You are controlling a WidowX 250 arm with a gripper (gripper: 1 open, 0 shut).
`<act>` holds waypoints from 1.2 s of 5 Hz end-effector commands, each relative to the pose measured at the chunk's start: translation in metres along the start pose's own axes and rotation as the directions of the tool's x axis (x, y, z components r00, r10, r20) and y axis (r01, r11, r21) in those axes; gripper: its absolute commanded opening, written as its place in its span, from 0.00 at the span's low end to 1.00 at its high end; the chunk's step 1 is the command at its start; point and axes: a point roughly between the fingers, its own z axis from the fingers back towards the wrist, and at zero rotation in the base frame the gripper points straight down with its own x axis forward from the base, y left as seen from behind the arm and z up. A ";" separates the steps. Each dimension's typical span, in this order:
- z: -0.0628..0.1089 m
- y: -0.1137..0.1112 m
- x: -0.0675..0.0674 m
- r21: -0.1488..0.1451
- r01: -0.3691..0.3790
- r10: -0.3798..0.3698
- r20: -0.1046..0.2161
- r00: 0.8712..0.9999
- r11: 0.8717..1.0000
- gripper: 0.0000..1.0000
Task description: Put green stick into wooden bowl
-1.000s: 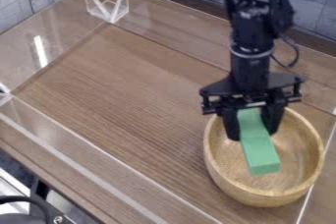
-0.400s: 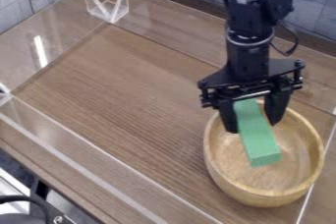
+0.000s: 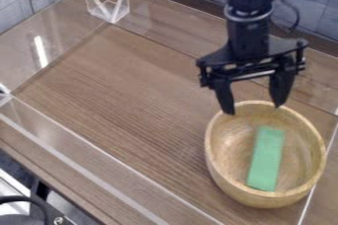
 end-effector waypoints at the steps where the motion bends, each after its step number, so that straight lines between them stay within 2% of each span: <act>1: 0.020 -0.013 0.012 -0.041 0.077 -0.075 0.044 0.996 0.996 1.00; 3: 0.041 -0.021 0.007 -0.043 0.186 -0.182 0.069 0.981 0.982 1.00; 4: 0.048 -0.014 0.019 -0.047 0.216 -0.212 0.082 0.974 0.975 1.00; 5: 0.047 -0.008 0.026 -0.039 0.247 -0.244 0.078 0.967 0.968 1.00; 6: 0.039 -0.003 0.017 -0.030 0.261 -0.258 0.076 0.963 0.965 1.00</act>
